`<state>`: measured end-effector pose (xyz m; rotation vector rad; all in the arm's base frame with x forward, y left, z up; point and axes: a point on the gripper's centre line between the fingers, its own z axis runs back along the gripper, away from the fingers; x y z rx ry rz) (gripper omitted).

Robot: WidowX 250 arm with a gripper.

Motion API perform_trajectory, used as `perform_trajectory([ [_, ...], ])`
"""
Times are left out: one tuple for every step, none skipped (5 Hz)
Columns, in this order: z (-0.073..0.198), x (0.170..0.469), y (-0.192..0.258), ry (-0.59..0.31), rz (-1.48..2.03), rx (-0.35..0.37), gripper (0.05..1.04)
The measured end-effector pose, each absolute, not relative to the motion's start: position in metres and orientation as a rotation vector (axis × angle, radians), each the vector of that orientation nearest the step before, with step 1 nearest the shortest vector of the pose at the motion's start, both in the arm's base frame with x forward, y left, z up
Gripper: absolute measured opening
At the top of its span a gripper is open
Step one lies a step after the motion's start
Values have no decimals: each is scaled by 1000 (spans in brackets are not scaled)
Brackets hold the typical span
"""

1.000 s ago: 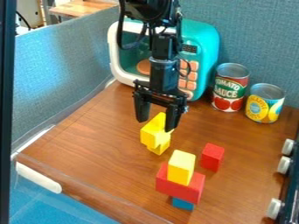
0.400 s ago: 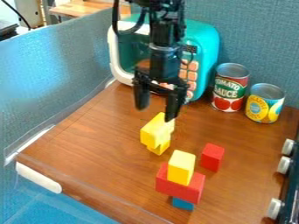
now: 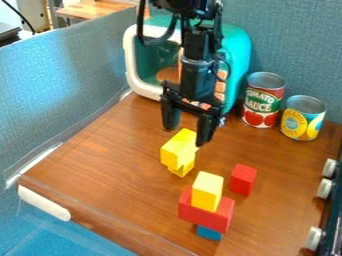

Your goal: Put the yellow block on top of the yellow cube

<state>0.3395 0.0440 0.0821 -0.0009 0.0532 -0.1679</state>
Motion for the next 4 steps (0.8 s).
perform_trajectory([
  [82, 336, 18, 46, -226, -38, 1000],
  [83, 332, 0, 38, -276, -44, 1000],
  [82, 332, -10, 38, -297, -41, 1000],
  [82, 332, -8, 37, -292, -34, 1000],
])
